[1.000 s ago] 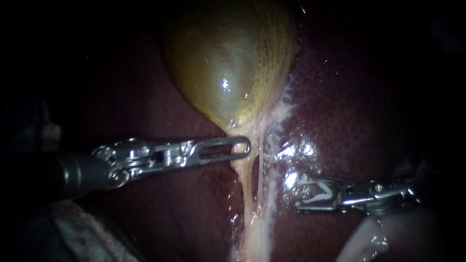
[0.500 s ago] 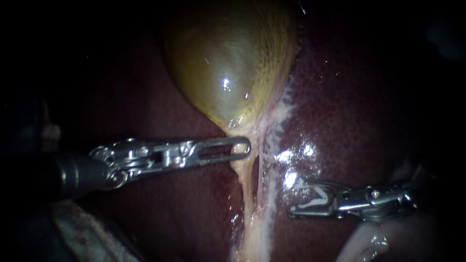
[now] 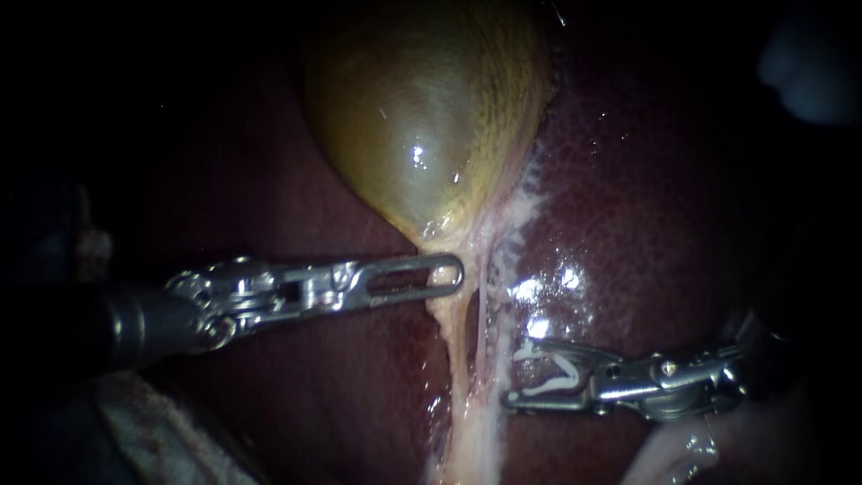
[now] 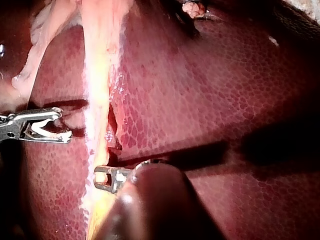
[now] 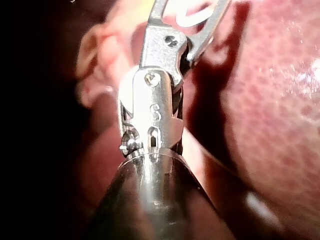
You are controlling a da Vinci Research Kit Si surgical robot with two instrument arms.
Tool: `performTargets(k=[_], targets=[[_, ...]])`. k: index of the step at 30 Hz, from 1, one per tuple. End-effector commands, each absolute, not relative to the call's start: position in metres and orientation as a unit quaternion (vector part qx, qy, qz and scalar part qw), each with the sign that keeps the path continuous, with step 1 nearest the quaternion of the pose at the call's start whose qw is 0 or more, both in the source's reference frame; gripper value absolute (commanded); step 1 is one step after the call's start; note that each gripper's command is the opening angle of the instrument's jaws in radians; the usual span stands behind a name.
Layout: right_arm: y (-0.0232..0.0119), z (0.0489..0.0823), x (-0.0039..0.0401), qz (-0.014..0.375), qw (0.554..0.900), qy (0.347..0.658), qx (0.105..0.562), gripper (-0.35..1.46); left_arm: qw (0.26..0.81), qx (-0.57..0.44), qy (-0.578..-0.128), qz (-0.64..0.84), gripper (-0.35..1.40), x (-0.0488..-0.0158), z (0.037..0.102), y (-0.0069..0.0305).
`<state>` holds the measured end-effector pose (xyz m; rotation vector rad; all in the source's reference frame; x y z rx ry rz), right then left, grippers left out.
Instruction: Clipping first clip left tube
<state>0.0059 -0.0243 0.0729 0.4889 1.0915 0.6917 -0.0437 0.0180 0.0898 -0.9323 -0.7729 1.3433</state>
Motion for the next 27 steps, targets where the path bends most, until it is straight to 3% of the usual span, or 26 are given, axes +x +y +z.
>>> performTargets(k=[1,27], targets=[[-0.0243,0.0729,0.0061,0.319,0.77,0.504,0.225,0.53,0.618,-0.405,-0.336,0.584,-0.35,-0.0437,0.0898,0.018],[-0.0245,0.0741,0.0101,0.33,0.762,0.509,0.228,0.52,0.618,-0.405,-0.336,0.584,-0.35,-0.0437,0.0898,0.0179]])
